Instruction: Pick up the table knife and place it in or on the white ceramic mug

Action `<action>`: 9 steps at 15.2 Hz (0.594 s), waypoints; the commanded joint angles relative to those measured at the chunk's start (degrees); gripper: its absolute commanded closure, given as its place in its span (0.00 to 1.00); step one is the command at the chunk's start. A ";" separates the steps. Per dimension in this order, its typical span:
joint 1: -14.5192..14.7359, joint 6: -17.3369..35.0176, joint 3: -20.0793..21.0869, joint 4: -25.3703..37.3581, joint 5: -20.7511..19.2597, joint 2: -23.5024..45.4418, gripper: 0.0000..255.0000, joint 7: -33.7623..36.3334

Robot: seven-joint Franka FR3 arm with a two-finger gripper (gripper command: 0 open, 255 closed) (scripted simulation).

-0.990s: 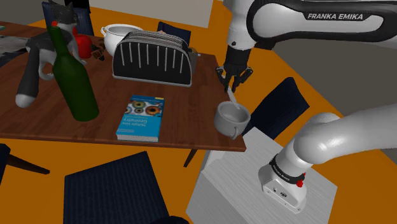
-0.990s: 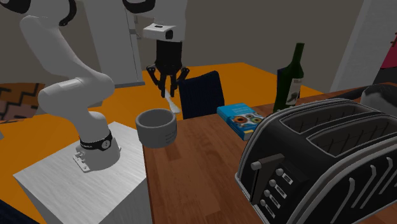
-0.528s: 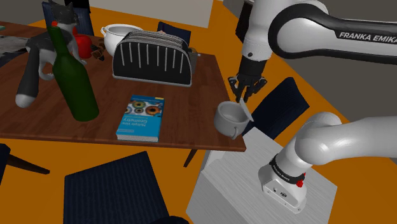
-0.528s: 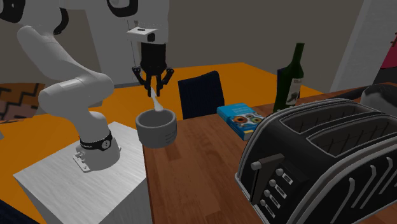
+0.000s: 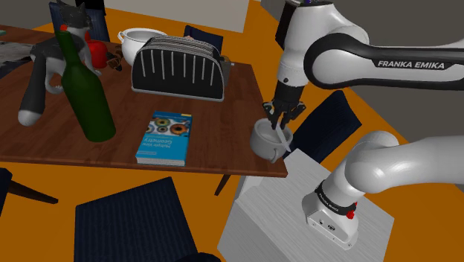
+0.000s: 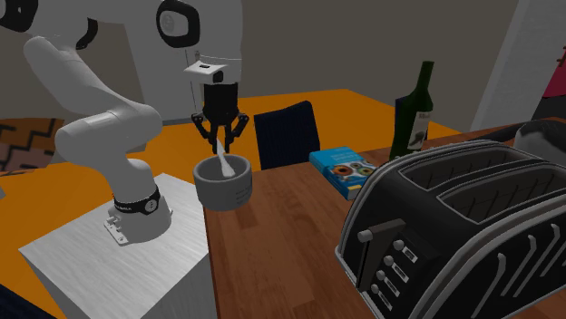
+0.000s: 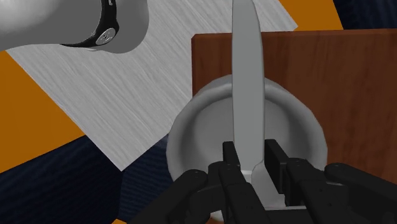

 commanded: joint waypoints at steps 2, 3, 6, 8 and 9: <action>0.29 2.55 0.66 -2.25 0.57 0.29 1.00 0.29; 0.34 3.38 0.83 -2.93 0.71 0.44 1.00 0.33; 0.40 4.23 1.00 -3.62 0.85 0.61 1.00 0.37; 0.40 4.23 1.00 -3.61 0.85 0.61 1.00 0.37; 0.41 4.23 0.99 -3.61 0.84 0.61 1.00 0.37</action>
